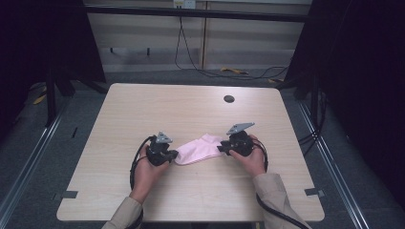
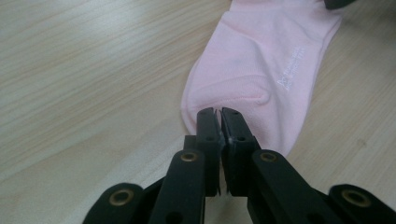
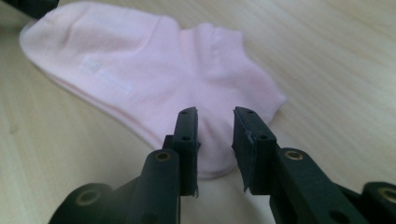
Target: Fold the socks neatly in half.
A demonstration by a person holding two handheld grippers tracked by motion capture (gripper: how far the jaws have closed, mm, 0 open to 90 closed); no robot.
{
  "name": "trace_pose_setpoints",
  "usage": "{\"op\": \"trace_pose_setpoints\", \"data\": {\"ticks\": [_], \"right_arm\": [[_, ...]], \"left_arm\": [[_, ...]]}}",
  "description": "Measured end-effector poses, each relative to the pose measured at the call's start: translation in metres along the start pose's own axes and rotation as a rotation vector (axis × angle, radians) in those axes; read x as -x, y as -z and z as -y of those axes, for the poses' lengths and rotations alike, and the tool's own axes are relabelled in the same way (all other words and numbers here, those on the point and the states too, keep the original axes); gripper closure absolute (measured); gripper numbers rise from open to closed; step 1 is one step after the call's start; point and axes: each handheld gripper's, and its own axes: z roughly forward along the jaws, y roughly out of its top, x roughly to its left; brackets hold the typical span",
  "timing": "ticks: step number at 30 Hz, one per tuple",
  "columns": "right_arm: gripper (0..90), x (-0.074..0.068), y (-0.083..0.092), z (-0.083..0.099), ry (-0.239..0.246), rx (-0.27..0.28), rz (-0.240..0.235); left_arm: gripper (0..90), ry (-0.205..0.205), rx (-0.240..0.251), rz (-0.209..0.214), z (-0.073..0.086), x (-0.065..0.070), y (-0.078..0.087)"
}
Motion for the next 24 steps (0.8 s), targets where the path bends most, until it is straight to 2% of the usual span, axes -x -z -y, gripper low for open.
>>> {"op": "trace_pose_setpoints", "data": {"ticks": [1,3,5,7,10,11,12,15,17,18,20,21,22,24], "right_arm": [[72.2,-0.002,0.0,0.002,0.004,-0.007,-0.007],[72.8,-0.009,0.002,0.006,0.023,-0.023,-0.003],[73.6,-0.016,0.007,0.01,0.029,-0.021,-0.028],[74.4,-0.02,0.011,0.014,0.009,-0.012,-0.054],[72.3,-0.021,0.019,0.014,-0.015,0.032,-0.032],[70.4,-0.02,0.021,0.012,-0.014,0.048,-0.005],[70.5,-0.018,0.022,0.008,-0.012,0.048,0.024],[70.4,-0.01,0.017,0.002,-0.029,0.053,0.065],[70.3,-0.007,0.012,0.0,-0.052,0.054,0.075],[70.2,-0.006,0.01,-0.001,-0.051,0.057,0.078],[70.1,-0.008,0.007,-0.002,-0.044,0.047,0.079],[70.2,-0.009,0.005,-0.002,-0.041,0.045,0.073],[70.2,-0.011,0.003,-0.002,-0.04,0.042,0.058],[70.3,-0.015,0.001,0.0,-0.018,0.019,0.075]], "left_arm": [[86.6,-0.013,-0.008,-0.005,0.0,0.0,0.0],[86.6,-0.004,0.0,-0.003,0.001,0.0,0.0],[86.6,-0.013,-0.01,-0.014,0.002,-0.002,0.001],[86.2,0.0,-0.003,-0.024,0.002,-0.003,0.002],[82.6,0.008,0.015,-0.032,0.001,-0.003,0.003],[82.5,0.015,0.017,-0.028,0.001,-0.002,0.004],[82.1,0.007,0.02,-0.031,0.0,-0.002,0.004],[80.3,0.014,0.026,-0.024,-0.001,0.001,0.007],[80.3,0.008,0.031,-0.019,-0.001,0.0,0.009],[80.3,0.021,0.042,-0.014,-0.002,0.0,0.011],[80.0,0.017,0.044,0.004,-0.002,0.001,0.012],[79.1,0.001,0.037,0.008,-0.002,0.003,0.012],[78.9,0.003,0.036,0.023,-0.002,0.005,0.011],[76.3,-0.001,0.021,0.032,0.0,0.009,0.007]]}}
